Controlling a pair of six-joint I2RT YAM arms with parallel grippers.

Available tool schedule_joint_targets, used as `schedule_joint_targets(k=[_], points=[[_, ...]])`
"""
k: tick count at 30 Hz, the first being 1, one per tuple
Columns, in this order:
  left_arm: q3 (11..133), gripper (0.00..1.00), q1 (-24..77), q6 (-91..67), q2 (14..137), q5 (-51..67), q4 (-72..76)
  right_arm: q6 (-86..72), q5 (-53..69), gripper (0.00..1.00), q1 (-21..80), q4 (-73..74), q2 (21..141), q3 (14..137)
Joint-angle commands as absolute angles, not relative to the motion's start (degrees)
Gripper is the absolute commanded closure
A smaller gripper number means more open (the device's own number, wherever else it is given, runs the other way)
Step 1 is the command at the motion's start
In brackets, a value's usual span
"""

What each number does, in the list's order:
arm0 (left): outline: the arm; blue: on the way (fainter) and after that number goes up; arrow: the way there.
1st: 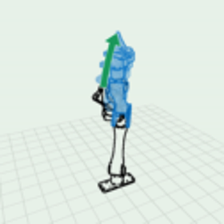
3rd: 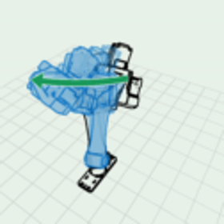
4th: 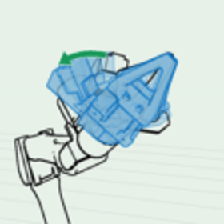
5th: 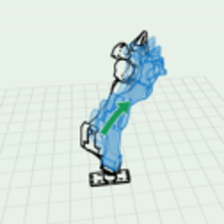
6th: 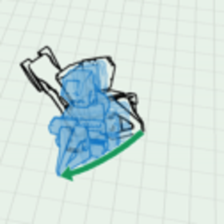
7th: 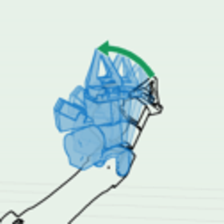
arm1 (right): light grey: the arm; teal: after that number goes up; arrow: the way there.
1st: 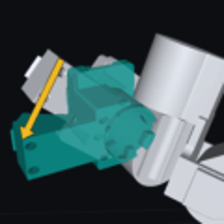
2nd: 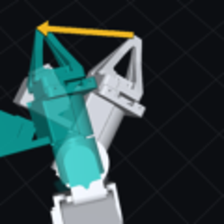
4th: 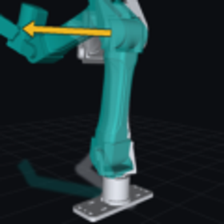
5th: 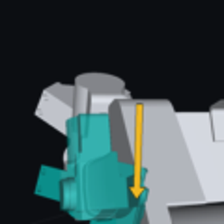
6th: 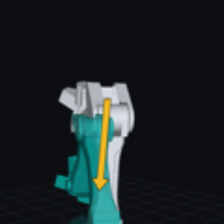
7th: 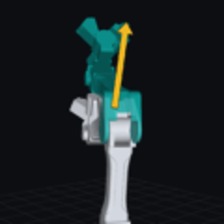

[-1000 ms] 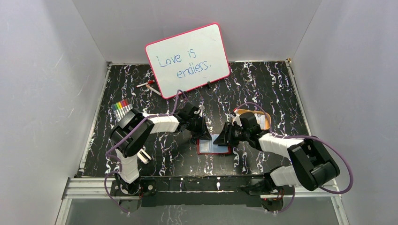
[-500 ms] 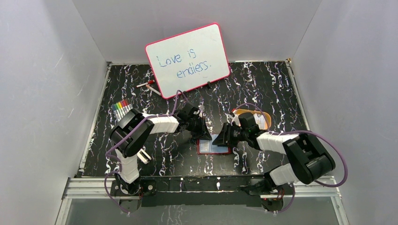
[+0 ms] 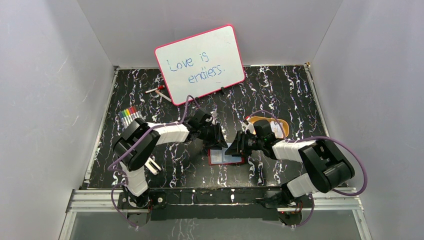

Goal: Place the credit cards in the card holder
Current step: Turn over the card slot in the card holder.

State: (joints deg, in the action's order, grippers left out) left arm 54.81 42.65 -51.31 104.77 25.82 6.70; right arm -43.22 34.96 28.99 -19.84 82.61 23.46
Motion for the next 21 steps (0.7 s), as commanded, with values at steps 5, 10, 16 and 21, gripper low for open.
schedule_joint_targets(k=[5,10,16,21], points=[[57.29,0.56,42.18,-48.36,98.28,20.48,-3.28,-42.10,37.00,0.51,29.10,-21.06,81.65,25.93],[57.57,0.51,42.11,-47.90,95.53,18.27,-4.63,-42.02,37.18,0.51,29.18,-21.19,81.56,26.23],[58.43,0.49,41.87,-46.88,90.71,13.81,-9.03,-42.27,37.27,0.51,29.65,-21.83,82.16,27.29],[53.34,0.50,40.61,-47.47,79.32,2.30,-12.42,-42.04,36.69,0.50,31.53,-21.67,83.98,30.01]])
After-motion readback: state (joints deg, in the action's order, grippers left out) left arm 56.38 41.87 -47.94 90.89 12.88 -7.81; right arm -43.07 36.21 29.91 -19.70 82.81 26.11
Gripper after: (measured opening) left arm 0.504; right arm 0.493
